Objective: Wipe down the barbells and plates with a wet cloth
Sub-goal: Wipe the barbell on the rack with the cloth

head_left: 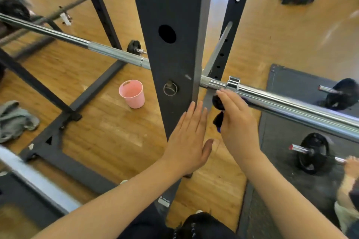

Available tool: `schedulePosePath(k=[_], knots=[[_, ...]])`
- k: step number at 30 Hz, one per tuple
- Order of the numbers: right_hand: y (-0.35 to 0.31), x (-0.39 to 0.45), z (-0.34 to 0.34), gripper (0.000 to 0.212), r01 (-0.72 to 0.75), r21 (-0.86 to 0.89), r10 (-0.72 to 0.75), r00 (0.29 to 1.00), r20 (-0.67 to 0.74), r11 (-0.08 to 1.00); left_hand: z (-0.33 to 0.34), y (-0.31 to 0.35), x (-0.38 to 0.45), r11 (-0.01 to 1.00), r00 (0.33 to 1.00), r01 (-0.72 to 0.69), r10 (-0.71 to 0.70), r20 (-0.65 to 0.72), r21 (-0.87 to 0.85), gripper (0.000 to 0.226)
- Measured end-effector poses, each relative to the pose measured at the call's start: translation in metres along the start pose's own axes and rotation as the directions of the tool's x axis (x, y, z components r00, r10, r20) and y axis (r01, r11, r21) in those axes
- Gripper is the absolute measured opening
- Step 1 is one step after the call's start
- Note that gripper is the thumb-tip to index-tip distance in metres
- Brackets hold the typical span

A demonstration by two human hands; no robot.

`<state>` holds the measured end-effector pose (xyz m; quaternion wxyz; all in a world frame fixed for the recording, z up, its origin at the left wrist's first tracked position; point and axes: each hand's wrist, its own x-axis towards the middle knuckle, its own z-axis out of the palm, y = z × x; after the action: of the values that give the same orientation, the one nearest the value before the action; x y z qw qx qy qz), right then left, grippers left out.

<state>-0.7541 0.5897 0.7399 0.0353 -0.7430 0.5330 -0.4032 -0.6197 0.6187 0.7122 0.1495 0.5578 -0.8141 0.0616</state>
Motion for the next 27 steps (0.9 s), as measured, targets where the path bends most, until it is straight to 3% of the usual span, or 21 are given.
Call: schedulePosePath(k=[4,7,10,12,16,20,22,24,25,27], knots=[[0.015,0.05,-0.02,0.044,0.02,-0.084,-0.034,0.985,-0.171,0.996,-0.004,0.004,0.026,0.982,1.0,-0.017,0.017,0.004,0.186,0.079],[0.024,0.086,-0.01,0.041,0.22,-0.18,-0.202,0.973,0.114,0.959,-0.013,-0.003,0.04,0.954,0.999,0.022,-0.014,-0.031,0.299,0.082],[0.028,0.099,-0.008,0.037,0.22,-0.213,-0.147,0.939,0.312,0.952,-0.017,-0.011,0.048,0.924,0.999,0.006,0.01,-0.04,0.382,0.074],[0.029,0.092,-0.01,0.033,0.205,-0.219,-0.121,0.93,0.347,0.954,-0.015,-0.009,0.049,0.921,1.0,0.013,-0.008,-0.014,0.389,0.075],[0.03,0.07,-0.021,0.036,0.352,-0.138,-0.274,0.877,0.396,0.926,-0.013,0.003,0.052,0.929,0.999,0.048,-0.052,0.002,0.367,0.079],[0.034,0.094,-0.033,0.042,0.26,-0.078,-0.214,0.902,0.374,0.962,-0.002,0.017,0.048,0.956,0.994,0.111,-0.106,-0.033,0.273,0.082],[0.035,0.119,-0.039,0.043,0.425,-0.054,-0.36,0.821,0.443,0.904,0.006,0.023,0.04,0.97,0.991,0.134,-0.135,-0.007,0.204,0.086],[0.038,0.142,-0.04,0.042,0.621,0.063,-0.535,0.616,0.578,0.782,0.012,0.025,0.034,0.979,0.988,0.148,-0.151,0.013,0.14,0.091],[0.038,0.15,-0.038,0.041,0.655,0.118,-0.562,0.526,0.639,0.747,0.012,0.026,0.033,0.98,0.986,0.164,-0.167,0.024,0.113,0.092],[0.037,0.158,-0.035,0.039,0.66,0.156,-0.535,0.423,0.731,0.735,0.007,0.026,0.035,0.979,0.982,0.178,-0.184,0.048,0.1,0.091]])
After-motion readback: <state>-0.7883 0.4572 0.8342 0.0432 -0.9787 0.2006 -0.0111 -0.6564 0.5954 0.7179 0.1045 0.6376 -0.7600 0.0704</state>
